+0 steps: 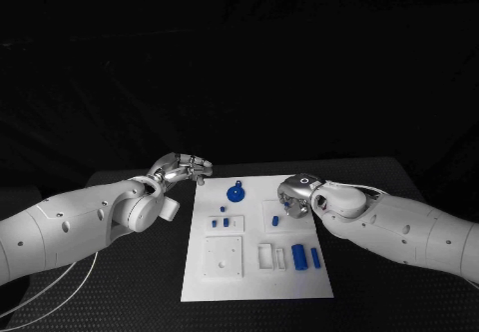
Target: Assemble the parts on the task board
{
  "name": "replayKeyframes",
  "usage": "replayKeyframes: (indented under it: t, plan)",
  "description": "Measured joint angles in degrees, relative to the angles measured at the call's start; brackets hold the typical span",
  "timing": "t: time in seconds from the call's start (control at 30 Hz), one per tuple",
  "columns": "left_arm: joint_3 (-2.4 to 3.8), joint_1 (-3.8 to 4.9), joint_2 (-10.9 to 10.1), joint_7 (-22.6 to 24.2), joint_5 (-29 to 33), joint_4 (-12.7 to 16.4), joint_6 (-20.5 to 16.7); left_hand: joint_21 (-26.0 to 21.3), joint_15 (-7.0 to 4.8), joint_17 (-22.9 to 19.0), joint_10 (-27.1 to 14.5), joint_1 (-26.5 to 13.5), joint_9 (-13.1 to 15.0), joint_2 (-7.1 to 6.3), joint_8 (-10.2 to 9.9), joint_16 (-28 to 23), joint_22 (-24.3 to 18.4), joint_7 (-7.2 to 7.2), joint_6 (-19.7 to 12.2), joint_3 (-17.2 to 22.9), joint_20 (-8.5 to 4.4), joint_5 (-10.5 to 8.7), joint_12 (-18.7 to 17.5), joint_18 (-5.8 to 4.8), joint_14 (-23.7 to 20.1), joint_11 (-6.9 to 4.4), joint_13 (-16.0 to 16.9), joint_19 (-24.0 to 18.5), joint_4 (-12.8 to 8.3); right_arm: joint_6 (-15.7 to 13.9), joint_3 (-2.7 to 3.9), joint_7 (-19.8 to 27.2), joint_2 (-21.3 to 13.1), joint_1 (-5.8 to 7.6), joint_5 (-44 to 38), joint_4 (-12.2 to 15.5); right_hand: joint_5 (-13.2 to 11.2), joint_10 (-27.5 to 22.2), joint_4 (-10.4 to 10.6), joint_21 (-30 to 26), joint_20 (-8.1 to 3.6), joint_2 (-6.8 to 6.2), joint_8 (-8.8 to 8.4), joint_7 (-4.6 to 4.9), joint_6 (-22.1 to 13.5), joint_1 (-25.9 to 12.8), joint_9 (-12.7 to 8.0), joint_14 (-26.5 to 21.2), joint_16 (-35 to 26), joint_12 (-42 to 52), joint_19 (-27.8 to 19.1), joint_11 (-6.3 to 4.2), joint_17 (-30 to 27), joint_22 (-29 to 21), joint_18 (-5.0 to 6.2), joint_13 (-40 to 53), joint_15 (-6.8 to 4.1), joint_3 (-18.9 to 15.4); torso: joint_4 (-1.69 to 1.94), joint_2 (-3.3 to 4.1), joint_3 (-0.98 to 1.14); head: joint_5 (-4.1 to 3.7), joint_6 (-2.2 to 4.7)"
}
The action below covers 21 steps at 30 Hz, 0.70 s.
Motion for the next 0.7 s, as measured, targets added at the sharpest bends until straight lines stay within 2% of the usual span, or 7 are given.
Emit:
replayKeyframes:
  t: [0.33,0.47,0.57,0.7]
  plan:
    - [0.00,0.05,0.12,-0.12,0.02,0.00,0.03,0.00,0.00,0.06,0.01,0.00,0.00,0.00,0.00,0.00,0.00,0.15,-0.26,0.00,0.00,0.00,0.00,0.00,0.00,-0.01,-0.05,0.00,0.00,-0.65,-0.57,-1.16,1.06,0.06,-1.75,-1.02,0.00,0.58,-0.83,0.00,0.00,0.53,0.00,-0.19,0.19,0.07,0.00,0.00,0.00,0.12,0.00,0.03,1.14,0.13,0.00,0.51,0.00,0.20,0.04,0.02,-0.01,-0.20,-0.19]
    - [0.00,0.07,0.13,-0.22,0.03,0.03,0.05,0.00,0.00,0.08,0.01,0.00,-0.01,0.00,0.00,0.00,0.00,0.15,-0.26,0.00,0.00,0.00,0.00,0.00,-0.01,-0.01,-0.05,0.00,0.00,-0.68,-0.68,-1.54,1.02,0.06,-2.27,-0.78,0.00,-0.18,-1.62,0.00,0.00,0.53,0.28,-0.40,0.79,0.07,0.14,-0.56,-0.51,-0.38,-0.01,0.73,1.87,0.26,0.00,0.88,0.54,0.52,0.04,0.01,-0.02,-0.26,-0.34]
    - [0.00,0.07,0.13,-0.35,0.03,0.03,0.06,-0.21,0.00,0.12,-0.15,0.00,-0.01,0.00,0.00,-0.22,0.00,0.15,-0.27,0.00,0.00,0.00,0.00,0.00,-0.01,-0.14,-0.05,0.00,0.00,-0.63,-0.74,-1.73,0.86,0.04,-2.58,-0.43,0.00,-0.68,-2.14,0.00,0.00,0.67,0.28,-0.29,0.92,0.21,0.21,-0.68,-0.64,-0.67,-0.01,0.65,2.36,0.35,0.00,1.00,0.66,0.56,0.04,0.00,-0.02,-0.27,-0.44]
    - [0.00,0.09,0.13,-0.47,0.04,0.06,0.09,-0.21,0.01,0.12,-0.40,-0.10,-0.01,-0.10,0.00,-0.22,0.00,0.14,-0.28,0.00,0.00,0.00,0.00,-0.01,-0.01,0.00,-0.10,0.00,0.00,-0.63,-0.79,-1.98,0.70,-0.01,-3.02,-0.06,0.00,-0.61,-2.82,0.00,0.01,1.30,0.51,-0.66,1.85,1.26,0.52,-0.66,-0.64,-0.99,-0.01,0.34,3.36,0.64,0.00,1.49,0.64,0.93,-0.02,-0.03,-0.02,-0.27,-0.47]
